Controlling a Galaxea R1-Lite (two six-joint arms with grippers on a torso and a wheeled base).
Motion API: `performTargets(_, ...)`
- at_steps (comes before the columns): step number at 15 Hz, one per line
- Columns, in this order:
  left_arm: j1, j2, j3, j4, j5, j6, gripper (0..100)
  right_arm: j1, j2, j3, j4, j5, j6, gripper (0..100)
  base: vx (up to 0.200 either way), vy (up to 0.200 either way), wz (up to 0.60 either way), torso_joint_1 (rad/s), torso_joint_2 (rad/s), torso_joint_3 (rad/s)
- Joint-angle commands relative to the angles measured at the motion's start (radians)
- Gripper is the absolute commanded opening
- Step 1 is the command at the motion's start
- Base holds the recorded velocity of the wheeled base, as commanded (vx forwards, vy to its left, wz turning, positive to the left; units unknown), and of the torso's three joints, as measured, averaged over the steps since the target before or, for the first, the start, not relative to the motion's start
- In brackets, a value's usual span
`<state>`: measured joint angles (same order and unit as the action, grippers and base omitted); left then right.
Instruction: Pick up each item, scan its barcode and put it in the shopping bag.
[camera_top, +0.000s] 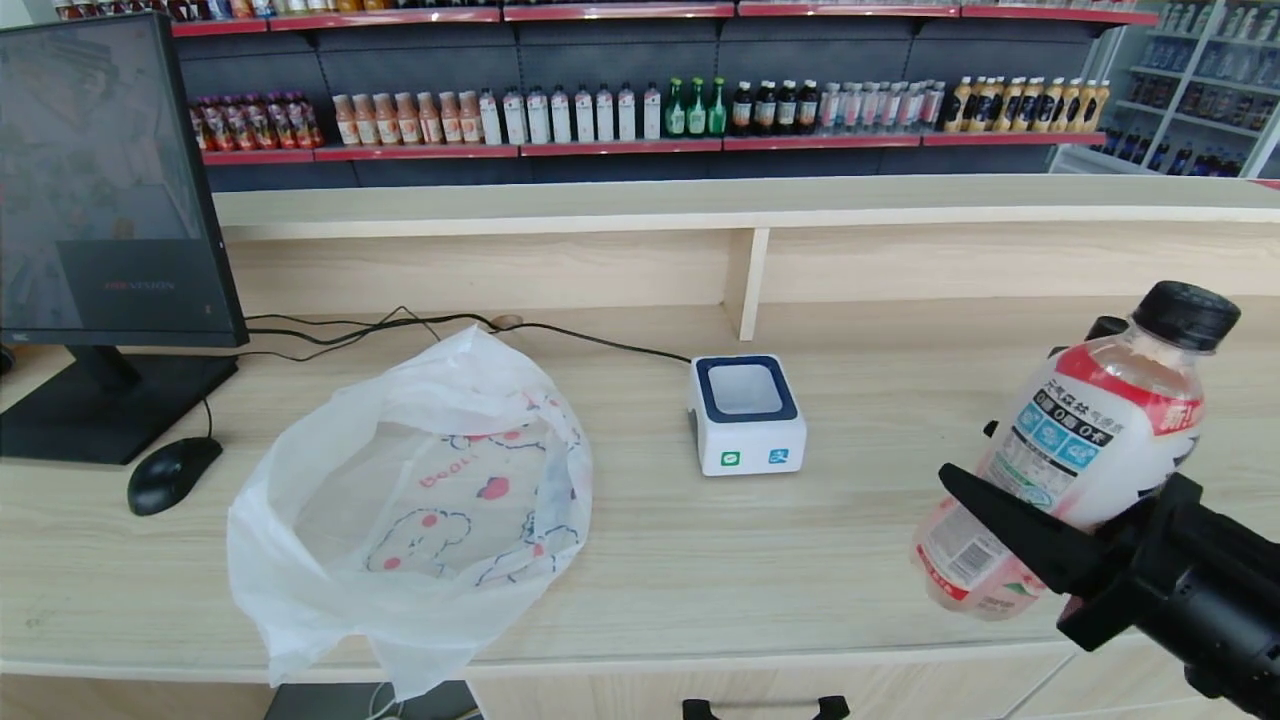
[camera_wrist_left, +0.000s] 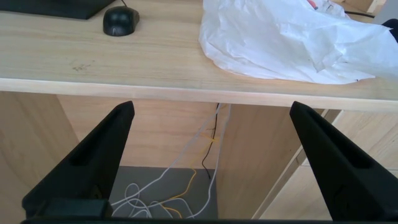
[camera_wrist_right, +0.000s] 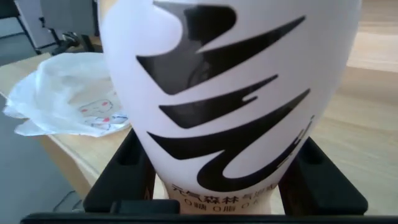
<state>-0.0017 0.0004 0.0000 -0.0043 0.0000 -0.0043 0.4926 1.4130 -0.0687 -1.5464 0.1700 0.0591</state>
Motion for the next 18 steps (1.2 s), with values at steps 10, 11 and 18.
performTargets(10, 0.000, 0.000, 0.000, 0.000, 0.000, 0.000, 100, 0.324, -0.006, -0.082, -0.008, 0.043, 0.476, 0, 0.000, 0.000, 0.00, 0.000, 0.00, 0.000)
performTargets(11, 0.000, 0.000, 0.000, 0.000, 0.000, 0.000, 100, 0.343, 0.020, -0.123, -0.009, 0.043, 0.492, 0, 0.000, 0.000, 0.00, 0.000, 0.00, 0.000)
performTargets(18, 0.000, 0.000, 0.000, 0.000, 0.000, 0.000, 100, 0.377, 0.167, -0.342, -0.024, 0.043, 0.651, 0, 0.000, 0.000, 0.00, 0.000, 0.00, 0.000)
